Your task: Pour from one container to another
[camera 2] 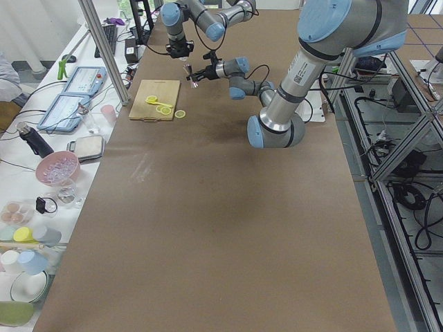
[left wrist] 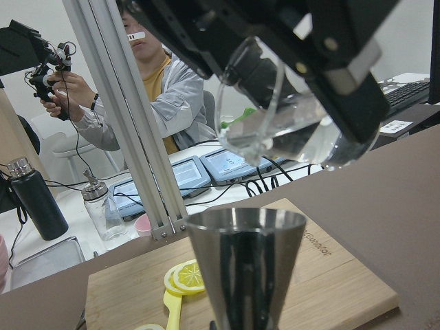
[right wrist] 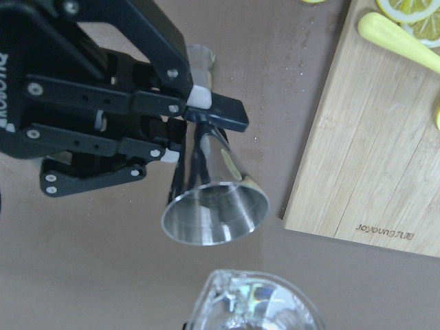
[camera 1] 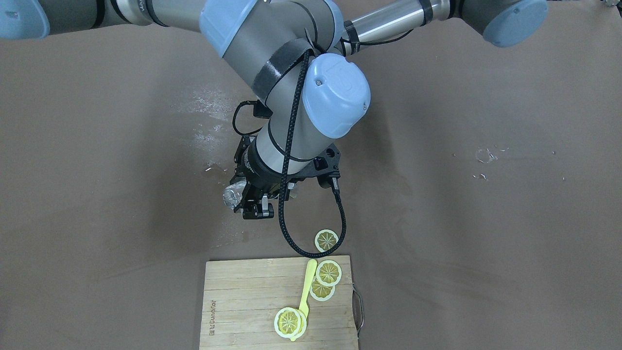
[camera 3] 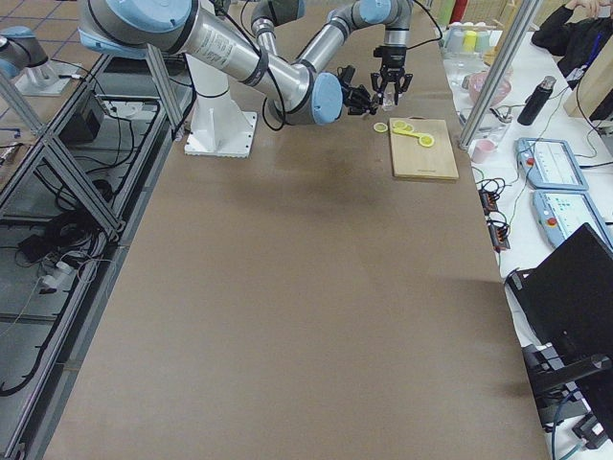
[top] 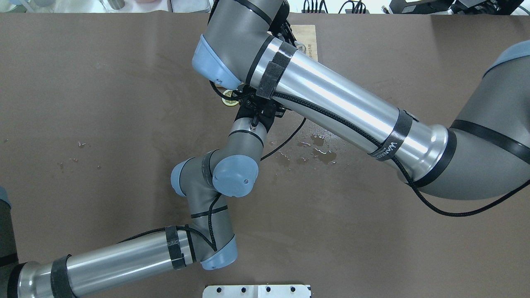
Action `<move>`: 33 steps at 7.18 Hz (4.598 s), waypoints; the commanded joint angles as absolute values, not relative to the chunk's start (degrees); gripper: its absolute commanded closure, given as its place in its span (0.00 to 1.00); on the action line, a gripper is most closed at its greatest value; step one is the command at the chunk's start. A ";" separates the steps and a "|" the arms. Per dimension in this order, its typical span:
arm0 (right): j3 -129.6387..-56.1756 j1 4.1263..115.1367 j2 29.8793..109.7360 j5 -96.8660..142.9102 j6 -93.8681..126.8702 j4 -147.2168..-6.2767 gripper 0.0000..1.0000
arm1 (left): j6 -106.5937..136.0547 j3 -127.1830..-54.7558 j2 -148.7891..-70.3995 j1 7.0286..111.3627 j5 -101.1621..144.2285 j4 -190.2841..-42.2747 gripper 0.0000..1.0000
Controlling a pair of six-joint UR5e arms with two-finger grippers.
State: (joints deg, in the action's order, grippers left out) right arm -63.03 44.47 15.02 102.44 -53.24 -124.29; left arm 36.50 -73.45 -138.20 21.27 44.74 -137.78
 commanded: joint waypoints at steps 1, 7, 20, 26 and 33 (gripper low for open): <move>-64.16 45.08 15.99 105.89 -53.00 -120.87 1.00 | 34.55 -73.48 -138.16 21.27 44.74 -137.81 1.00; -77.75 58.06 28.27 122.66 -52.29 -115.41 1.00 | 29.40 -76.71 -133.35 23.63 45.44 -147.54 1.00; -92.33 63.81 76.90 147.91 -49.39 -63.08 1.00 | 33.60 -78.66 -88.91 33.58 54.45 -192.46 1.00; -72.35 63.81 71.90 146.69 -49.66 -50.45 1.00 | 67.67 -80.33 -78.05 17.41 26.72 -176.86 1.00; -64.43 63.72 66.89 145.99 -49.75 -50.36 1.00 | 83.67 -80.51 -78.05 14.15 21.53 -158.20 1.00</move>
State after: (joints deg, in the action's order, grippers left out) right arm -65.09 63.73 67.06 146.25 -49.68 -50.36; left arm 83.12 -80.61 -78.05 14.31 21.83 -158.84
